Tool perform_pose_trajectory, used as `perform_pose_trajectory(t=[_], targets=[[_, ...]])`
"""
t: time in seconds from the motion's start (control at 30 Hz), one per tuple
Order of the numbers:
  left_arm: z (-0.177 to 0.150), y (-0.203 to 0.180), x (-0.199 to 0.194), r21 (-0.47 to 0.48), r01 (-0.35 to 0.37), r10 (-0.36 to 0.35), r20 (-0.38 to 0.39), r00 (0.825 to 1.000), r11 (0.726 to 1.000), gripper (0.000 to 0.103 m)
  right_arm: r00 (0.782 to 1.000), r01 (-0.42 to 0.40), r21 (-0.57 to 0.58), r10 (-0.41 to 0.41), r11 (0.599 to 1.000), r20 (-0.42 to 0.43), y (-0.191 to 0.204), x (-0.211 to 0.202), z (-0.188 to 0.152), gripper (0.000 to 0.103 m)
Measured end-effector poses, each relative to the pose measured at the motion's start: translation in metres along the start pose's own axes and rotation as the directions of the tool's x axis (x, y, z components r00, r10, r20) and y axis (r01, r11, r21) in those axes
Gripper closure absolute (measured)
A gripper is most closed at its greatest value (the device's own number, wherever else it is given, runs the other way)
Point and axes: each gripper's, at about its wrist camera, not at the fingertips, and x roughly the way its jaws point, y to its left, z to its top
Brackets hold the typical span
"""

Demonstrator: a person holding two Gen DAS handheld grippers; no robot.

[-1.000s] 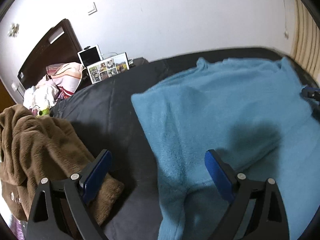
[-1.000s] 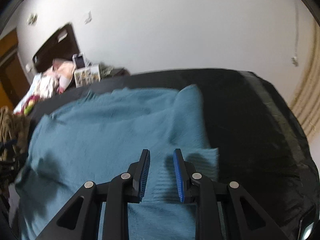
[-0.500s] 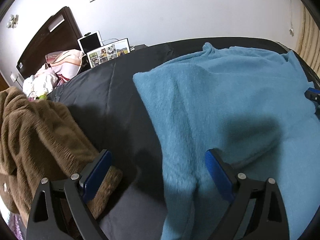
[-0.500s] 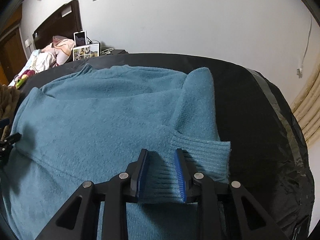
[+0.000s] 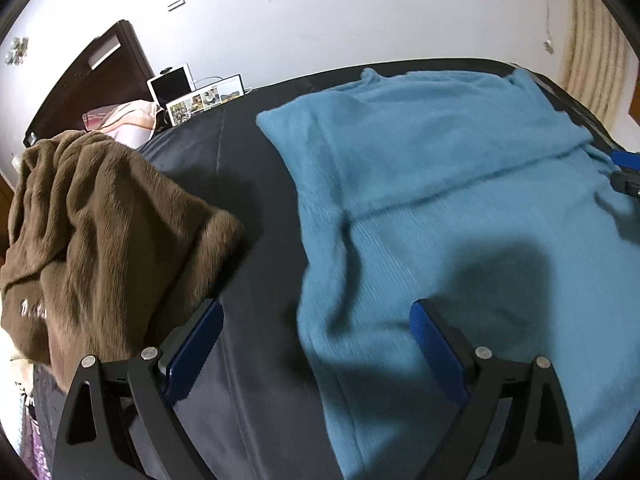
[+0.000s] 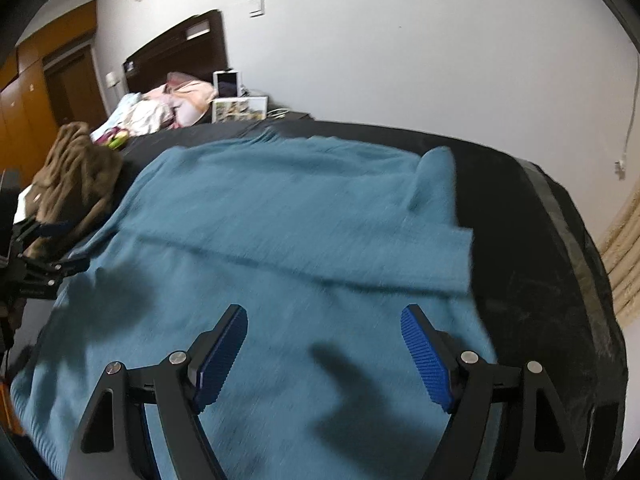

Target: Fold clothes

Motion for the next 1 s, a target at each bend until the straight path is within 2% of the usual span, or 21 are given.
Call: perform_pose_trajectory(t=[0.23,0.37,0.53,0.63,0.8,0.93,1.0], targets=[[-0.033,-0.004,-0.034,0.010,0.056,-0.056,0.010,0.998,0.998,0.007,1.000,-0.021,-0.038,0.021,0.999,-0.018,0.017,-0.017,-0.036,0.022],[-0.053,-0.002,-0.053,-0.006,0.054,-0.054,0.021,0.998,0.999,0.006,0.999,-0.041,-0.019,0.040,0.999,-0.016,0.019,-0.024,-0.053,0.022],[-0.086,0.000,-0.076,-0.023,0.062,-0.062,0.020,0.998,0.998,0.006,0.998,-0.048,-0.014,0.048,0.999,-0.032,0.026,-0.022,-0.067,0.022],[-0.104,0.002,-0.089,-0.029,0.095,-0.094,0.018,0.995,0.995,0.006,0.998,-0.056,-0.007,0.056,0.998,-0.032,0.030,-0.022,-0.072,0.022],[-0.128,0.008,-0.108,-0.084,0.219,-0.218,0.025,0.976,0.972,0.006,0.998,-0.051,-0.010,0.051,0.999,-0.023,0.037,-0.024,-0.074,0.022],[-0.141,0.011,-0.112,-0.152,0.347,-0.347,0.028,0.937,0.925,0.006,0.999,-0.046,-0.007,0.046,0.999,-0.014,0.040,-0.027,-0.077,0.022],[-0.145,0.009,-0.112,-0.164,0.378,-0.379,0.025,0.925,0.911,0.006,0.999,-0.042,-0.001,0.042,0.999,-0.012,0.040,-0.027,-0.079,0.022]])
